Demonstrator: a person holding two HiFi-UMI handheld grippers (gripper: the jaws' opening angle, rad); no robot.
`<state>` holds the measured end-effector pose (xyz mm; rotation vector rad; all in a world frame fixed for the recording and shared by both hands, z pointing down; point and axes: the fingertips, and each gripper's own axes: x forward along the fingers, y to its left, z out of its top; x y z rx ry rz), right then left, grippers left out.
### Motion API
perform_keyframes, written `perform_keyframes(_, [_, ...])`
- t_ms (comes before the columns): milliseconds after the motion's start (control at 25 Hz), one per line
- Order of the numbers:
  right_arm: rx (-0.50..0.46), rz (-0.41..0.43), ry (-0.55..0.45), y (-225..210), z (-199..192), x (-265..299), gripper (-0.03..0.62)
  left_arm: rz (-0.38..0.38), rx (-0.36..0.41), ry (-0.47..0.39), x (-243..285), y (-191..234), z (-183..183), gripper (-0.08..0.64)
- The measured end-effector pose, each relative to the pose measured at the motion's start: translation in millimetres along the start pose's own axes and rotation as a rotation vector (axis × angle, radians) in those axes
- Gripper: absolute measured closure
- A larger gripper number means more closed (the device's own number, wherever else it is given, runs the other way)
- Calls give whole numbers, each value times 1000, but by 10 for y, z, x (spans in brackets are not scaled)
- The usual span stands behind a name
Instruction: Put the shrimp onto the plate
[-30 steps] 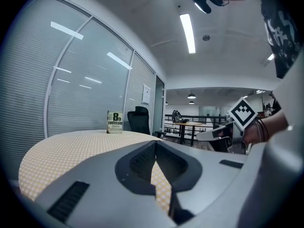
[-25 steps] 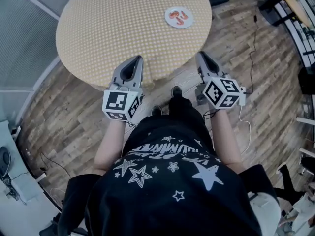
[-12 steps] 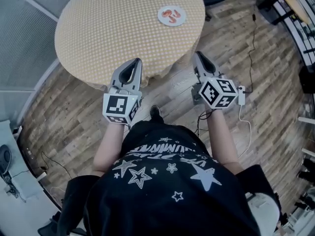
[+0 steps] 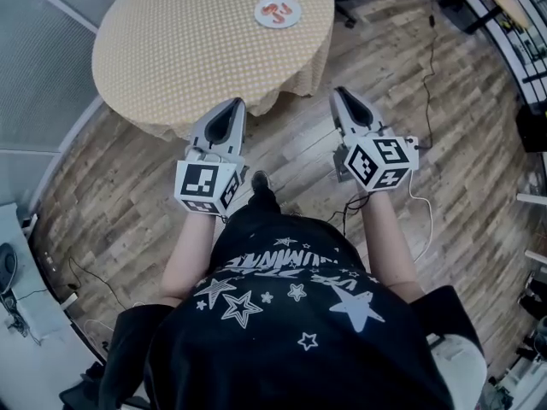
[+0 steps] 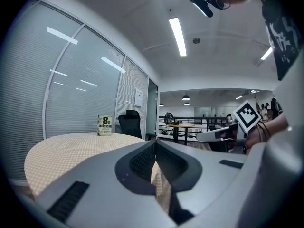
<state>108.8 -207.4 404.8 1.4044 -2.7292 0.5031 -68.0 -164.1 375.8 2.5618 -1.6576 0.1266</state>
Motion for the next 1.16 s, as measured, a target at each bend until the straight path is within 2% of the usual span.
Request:
perform_keyframes(800, [-56, 54, 12, 319, -206, -1099, 545, 42, -23, -62, -855, -845, -18, 552])
perform_keyframes(1160, [-70, 82, 20, 498, -323, -1381, 545, 54, -34, -88, -1188, -1085, -1, 552])
